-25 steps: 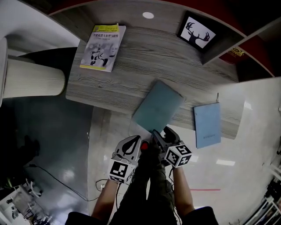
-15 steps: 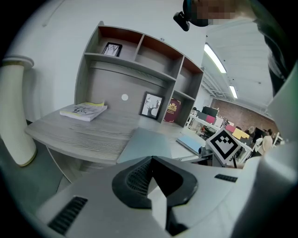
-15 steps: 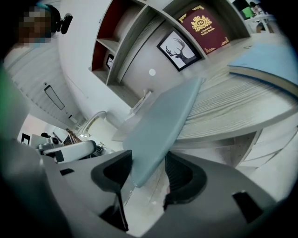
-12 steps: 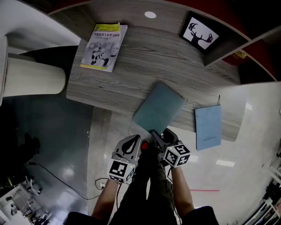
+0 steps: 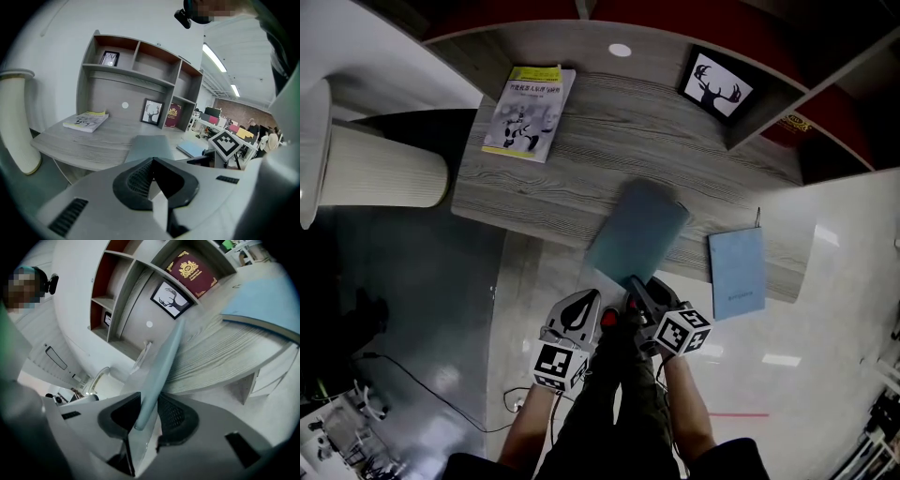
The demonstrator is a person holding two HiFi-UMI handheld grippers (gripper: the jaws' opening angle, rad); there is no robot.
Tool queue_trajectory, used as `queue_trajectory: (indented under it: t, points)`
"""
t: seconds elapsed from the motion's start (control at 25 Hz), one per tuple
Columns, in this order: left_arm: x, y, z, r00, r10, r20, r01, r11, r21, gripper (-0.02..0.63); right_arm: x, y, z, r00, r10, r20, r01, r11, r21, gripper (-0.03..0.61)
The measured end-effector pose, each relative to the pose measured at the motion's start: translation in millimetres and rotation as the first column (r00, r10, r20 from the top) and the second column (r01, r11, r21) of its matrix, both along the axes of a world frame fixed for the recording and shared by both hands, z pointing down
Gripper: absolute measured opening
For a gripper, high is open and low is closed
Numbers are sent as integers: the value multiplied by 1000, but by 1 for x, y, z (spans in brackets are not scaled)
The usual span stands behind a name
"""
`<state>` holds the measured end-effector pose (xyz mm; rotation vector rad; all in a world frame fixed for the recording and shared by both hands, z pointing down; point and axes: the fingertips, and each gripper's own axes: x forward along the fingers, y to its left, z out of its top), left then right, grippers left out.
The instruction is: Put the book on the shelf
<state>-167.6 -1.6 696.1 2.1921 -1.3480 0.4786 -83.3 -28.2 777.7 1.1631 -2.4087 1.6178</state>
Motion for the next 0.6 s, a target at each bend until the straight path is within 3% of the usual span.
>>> queue_trajectory:
  t: [0.2,0.6]
  points:
    - [3,0,-27,1000,-11,-11,11,999,33,3,12,-6,-25,997,56,60,-56,998,-1,100]
    - [17,0,-83,1000,-13,-15,14,993,117,3,36,-9,-88,998,28,-47,-20,989,149,75]
